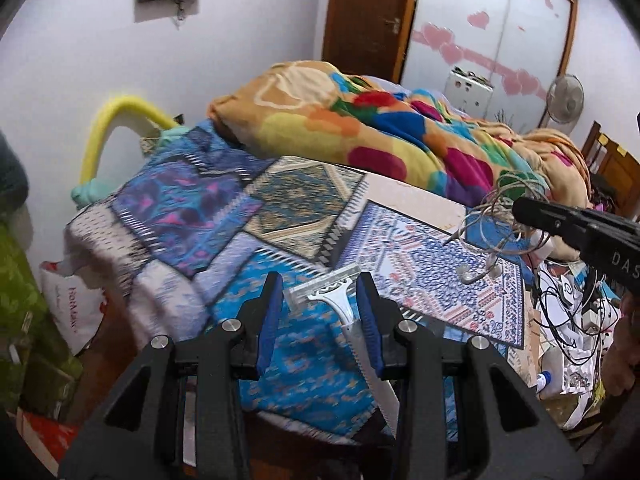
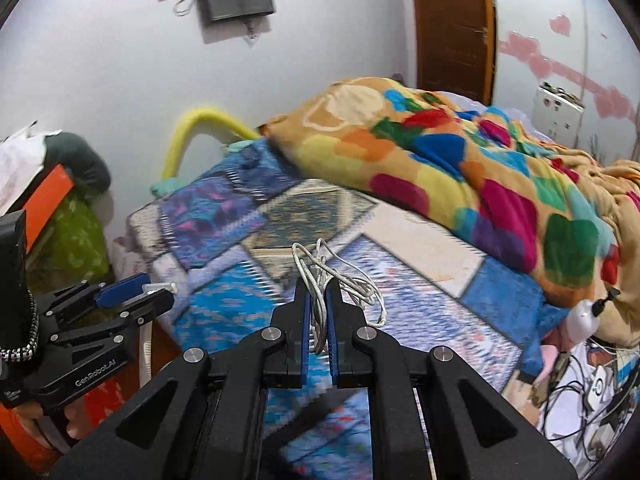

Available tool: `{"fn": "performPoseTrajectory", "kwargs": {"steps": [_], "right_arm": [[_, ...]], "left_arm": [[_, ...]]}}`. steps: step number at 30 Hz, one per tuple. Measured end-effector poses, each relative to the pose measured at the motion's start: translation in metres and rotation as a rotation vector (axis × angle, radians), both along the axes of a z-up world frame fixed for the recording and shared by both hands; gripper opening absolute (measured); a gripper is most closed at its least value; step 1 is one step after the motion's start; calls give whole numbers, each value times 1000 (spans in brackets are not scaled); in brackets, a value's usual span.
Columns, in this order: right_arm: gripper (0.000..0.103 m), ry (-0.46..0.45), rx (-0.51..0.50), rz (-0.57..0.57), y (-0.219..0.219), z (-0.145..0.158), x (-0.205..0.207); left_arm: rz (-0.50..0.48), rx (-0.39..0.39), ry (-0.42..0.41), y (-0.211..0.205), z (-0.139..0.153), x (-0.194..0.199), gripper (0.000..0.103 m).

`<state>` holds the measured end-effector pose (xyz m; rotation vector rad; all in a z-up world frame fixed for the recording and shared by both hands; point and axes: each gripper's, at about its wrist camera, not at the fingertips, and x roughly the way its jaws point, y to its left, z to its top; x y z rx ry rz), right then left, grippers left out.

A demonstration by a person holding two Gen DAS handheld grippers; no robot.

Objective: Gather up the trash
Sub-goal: 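Carry the razor and earphone cable with both tools over the bin, then open both tools to drop the razor and cable into the bin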

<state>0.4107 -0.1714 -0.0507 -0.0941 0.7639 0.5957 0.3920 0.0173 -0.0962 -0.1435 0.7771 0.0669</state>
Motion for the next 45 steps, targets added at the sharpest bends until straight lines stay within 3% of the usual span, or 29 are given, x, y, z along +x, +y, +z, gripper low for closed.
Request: {"fn": "performPoseTrajectory", "kwargs": {"steps": [11,20,32,42,45], "right_arm": [[7,3,-35,171,86,-5,-66],[7,61,-64,287,151,-32,-104],[7,237,-142,406,239,-104,-135],[7,363,-217,478,293,-151,-138],[22,419,-223,490,300,-163,-135]], "left_arm": [[119,13,-12,75,3,-76,37],[216,-9,18,135,-21,-128,37],[364,-118,120,205,-92,-175,37],[430,-166,238,241,-152,-180,37],[423,-191,269,243,-166,-173,37]]}}
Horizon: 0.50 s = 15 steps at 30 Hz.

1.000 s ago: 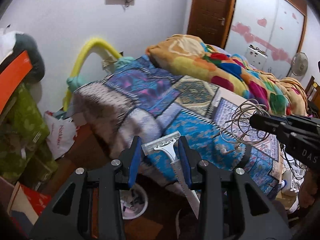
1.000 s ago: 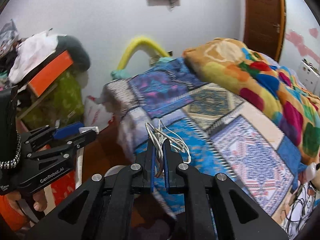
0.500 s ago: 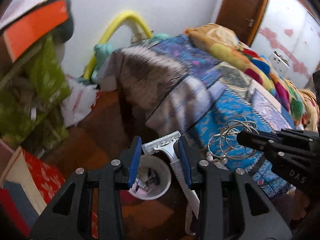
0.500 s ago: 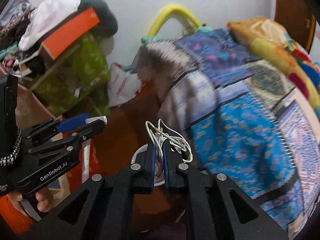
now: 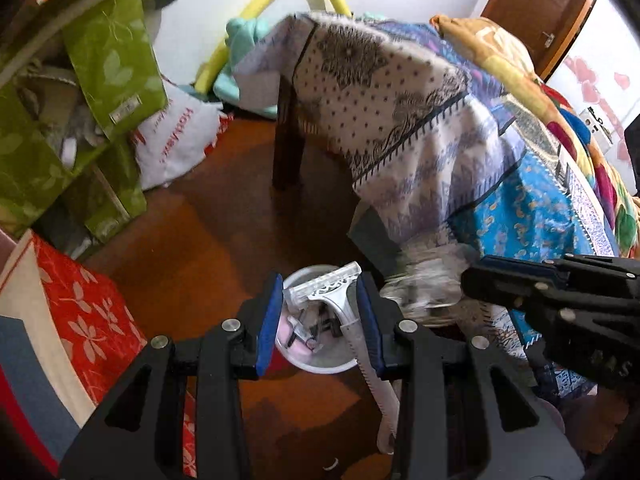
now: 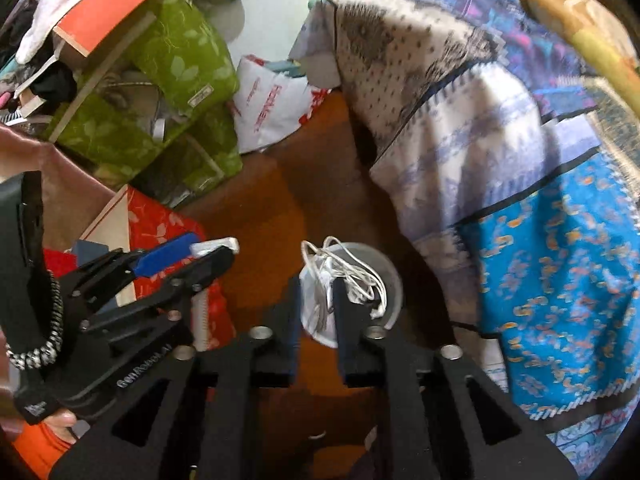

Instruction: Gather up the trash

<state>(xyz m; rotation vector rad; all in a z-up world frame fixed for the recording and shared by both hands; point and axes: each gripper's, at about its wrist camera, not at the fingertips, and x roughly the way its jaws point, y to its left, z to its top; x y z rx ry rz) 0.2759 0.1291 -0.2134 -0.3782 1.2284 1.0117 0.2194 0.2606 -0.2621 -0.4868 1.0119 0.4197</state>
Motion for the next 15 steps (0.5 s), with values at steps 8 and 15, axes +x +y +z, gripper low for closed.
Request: {"fn": "performPoseTrajectory", "kwargs": {"steps": [8,15], "right_arm": [[39,-72,-12,-19,-12,3,6],[39,-111,-2,-48,-34,15,13]], "left_arm": [[-40,-28,47,-9,-22,30,39],[-60,-36,114,-19,-34,39,49]]}}
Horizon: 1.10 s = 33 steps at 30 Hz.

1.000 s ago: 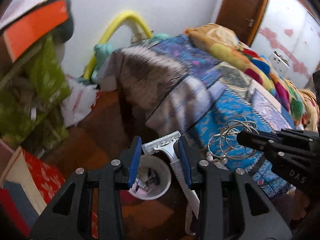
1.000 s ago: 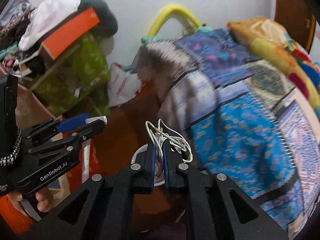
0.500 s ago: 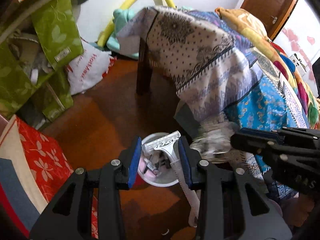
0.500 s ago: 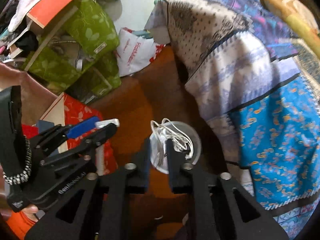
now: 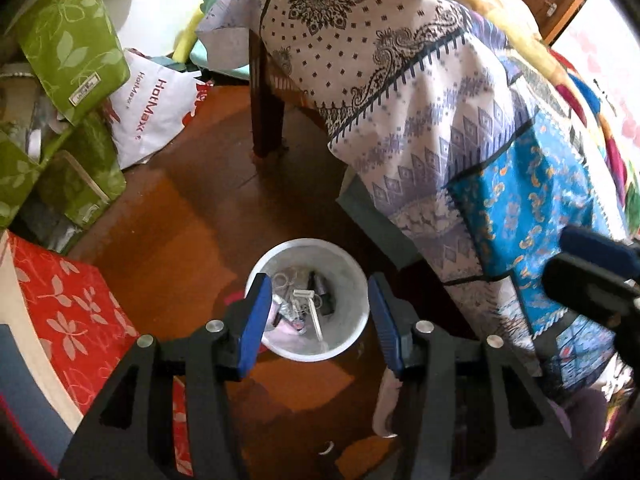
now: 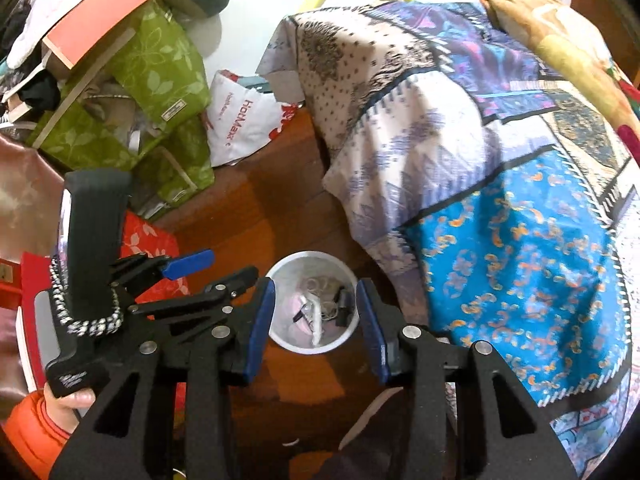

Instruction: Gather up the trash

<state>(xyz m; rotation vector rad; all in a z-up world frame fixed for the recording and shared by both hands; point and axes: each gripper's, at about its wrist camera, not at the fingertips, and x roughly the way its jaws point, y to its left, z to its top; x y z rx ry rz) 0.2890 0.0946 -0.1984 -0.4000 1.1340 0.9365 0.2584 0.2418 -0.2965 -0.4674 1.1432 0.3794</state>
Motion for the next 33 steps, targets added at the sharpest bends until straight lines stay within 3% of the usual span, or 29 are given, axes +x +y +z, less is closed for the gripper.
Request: {"fn": "performPoseTrajectory", "kwargs": {"steps": [6,15,22,28,30,32,33], "right_arm": [[39,-31,38,-29,-26,19,-6],[39,-140,156,-91,-86,81,-40],[39,-303,292,-181,-150,150,-88],[39,-524,393,-295,-208,205,-149],[42,-607,423,-347,-228,219,-172],[57,-664,449,-398,-244,229,-191],[59,-688,468,-427,-251,232,-200]], "left_arm": [[-16,38,-40,-13,28,-20,49],[-29,139,-218,-50,125,-71,49],[-114,244,-394,-104,210,-117,49],[-226,244,-577,-154,272,-154,49],[-259,244,-631,-168,288,-165,49],[-294,234,-691,-182,302,-179,49],[-309,230,-718,-189,309,-185,49]]}}
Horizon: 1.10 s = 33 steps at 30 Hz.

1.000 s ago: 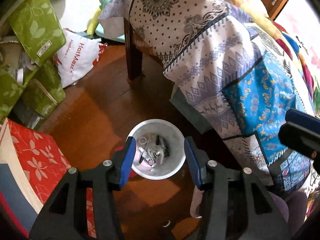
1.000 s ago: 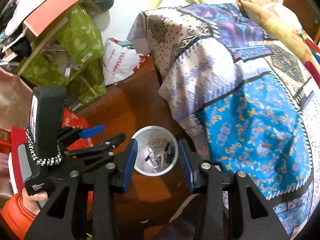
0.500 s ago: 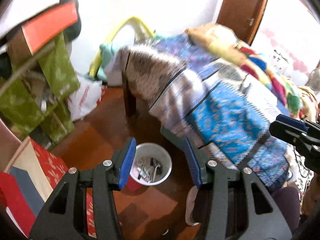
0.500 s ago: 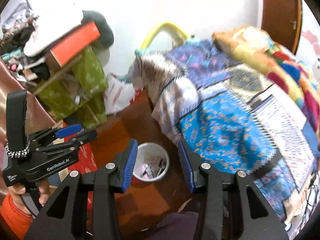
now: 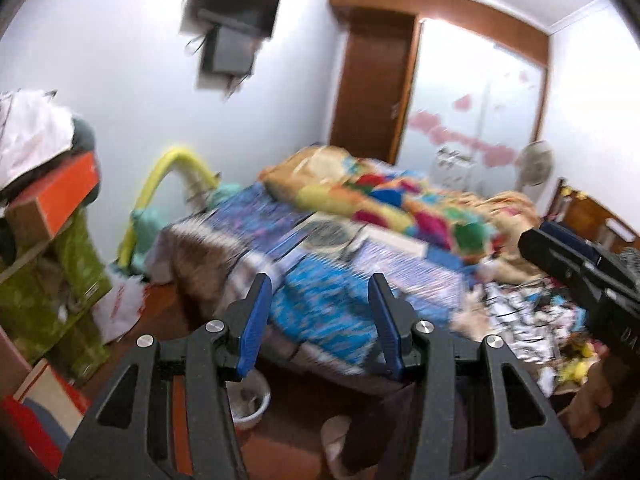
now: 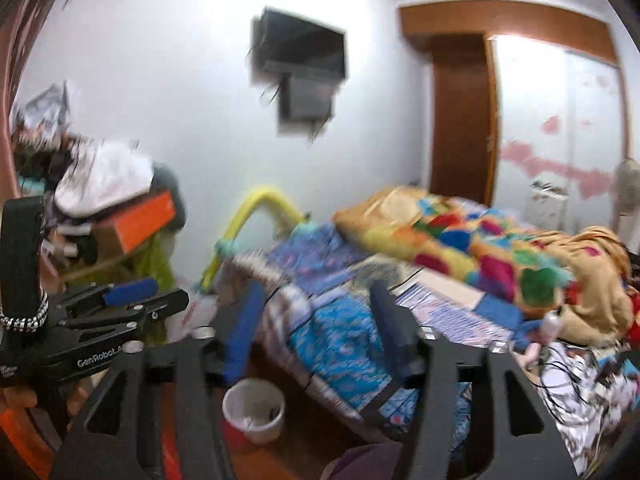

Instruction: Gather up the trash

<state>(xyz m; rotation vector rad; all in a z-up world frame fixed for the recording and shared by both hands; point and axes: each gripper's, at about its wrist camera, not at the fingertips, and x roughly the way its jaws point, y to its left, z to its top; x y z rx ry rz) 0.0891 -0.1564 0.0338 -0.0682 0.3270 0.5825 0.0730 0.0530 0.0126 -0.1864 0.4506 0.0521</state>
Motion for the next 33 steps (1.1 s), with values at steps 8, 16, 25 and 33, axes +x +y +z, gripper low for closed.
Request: {"fn": "performPoseTrajectory", "kwargs": {"steps": [8,16,25,33], "right_arm": [[95,-71,95,-181,-32,13,-51],[103,-82,114,-336,-54,11,-84],[103,-101,93,-399,-70,9,-103],[103,-78,88,-389,-70,6,-100]], "left_arm": [[-67,86,-146,-51,29,-61,66],[-83,134,-207,-74,35,-89,92],[-109,143,-201,-85,31,-97,93],[-114,145,-189,-83,30,-97,93]]}}
